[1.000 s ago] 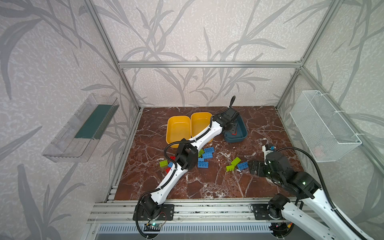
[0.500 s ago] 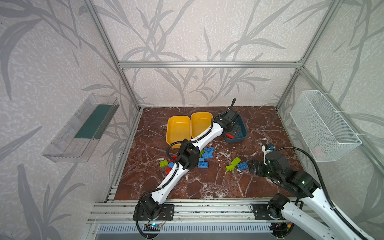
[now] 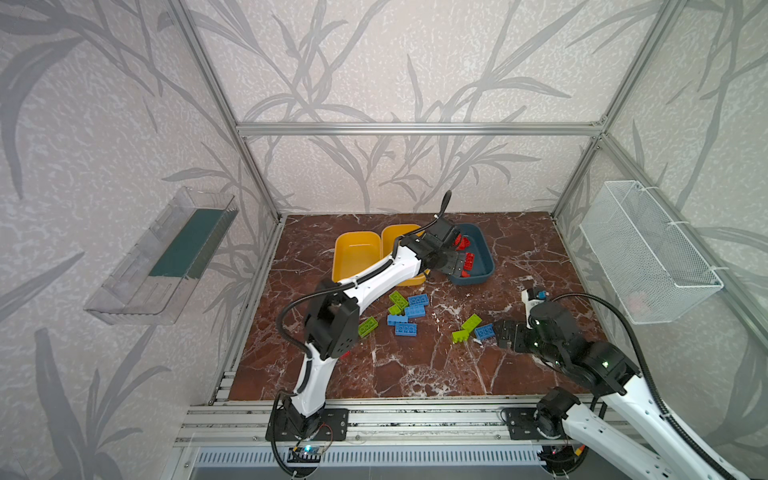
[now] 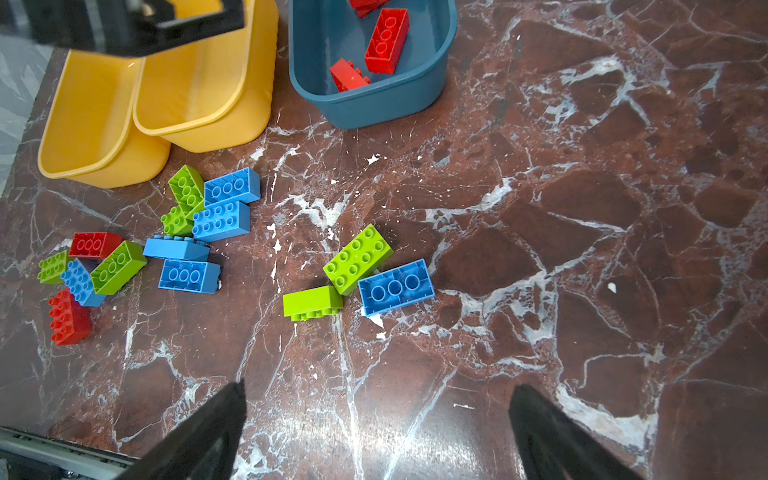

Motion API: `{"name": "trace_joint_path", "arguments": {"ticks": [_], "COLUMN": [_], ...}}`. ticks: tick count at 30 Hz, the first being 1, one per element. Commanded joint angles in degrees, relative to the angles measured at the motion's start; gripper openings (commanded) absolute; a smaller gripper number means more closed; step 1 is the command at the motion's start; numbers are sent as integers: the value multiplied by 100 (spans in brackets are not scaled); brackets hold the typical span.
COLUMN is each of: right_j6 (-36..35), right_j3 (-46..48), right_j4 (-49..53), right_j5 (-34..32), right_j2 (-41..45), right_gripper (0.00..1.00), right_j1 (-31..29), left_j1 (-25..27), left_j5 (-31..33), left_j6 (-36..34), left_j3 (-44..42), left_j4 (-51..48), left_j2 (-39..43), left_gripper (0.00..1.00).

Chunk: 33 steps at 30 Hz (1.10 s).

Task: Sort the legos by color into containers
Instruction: 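Open the left gripper over the teal tub to drop the red brick, then lower the left gripper onto a red brick nearest the robot and grasp it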

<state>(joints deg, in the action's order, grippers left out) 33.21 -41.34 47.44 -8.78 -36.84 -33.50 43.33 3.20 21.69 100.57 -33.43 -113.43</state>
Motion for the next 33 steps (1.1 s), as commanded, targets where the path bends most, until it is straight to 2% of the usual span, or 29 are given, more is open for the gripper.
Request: {"name": "trace_joint_path", "arguments": {"ticks": [1,4,7,11,18,25,33], "right_j6": [21,78,114,191,524,678,743], "right_j3": [124,208,200,124,-88,-272,-320], "right_j4": [-229,-449,-602,-802,-985,-907,-697], "right_j5": [255,375,353,251,-134,-381,-592], "right_j2": [-44,-101,-294,-671,-1211,-1422,-1352], "right_gripper": [99,99,99,99,99,99,99], "right_j1": [-94,-253,-518,-958,-1821,-2230,-2318], "left_j1": [-33,-35,-64,-191,-997,-1927,-2211], "left_j5": [604,1095,1685,1898,1612,844,402], "left_j6": [663,1027,1171,1225,1111,963,774], "left_j3": [-1497,-2885,-3910,-4889,-5741,-6160,-6070], "left_j4": [435,513,394,467,829,1509,1745], "left_j2": [887,1790,2460,3122,3763,3712,3348], "left_gripper": [97,97,97,99,99,99,99]}}
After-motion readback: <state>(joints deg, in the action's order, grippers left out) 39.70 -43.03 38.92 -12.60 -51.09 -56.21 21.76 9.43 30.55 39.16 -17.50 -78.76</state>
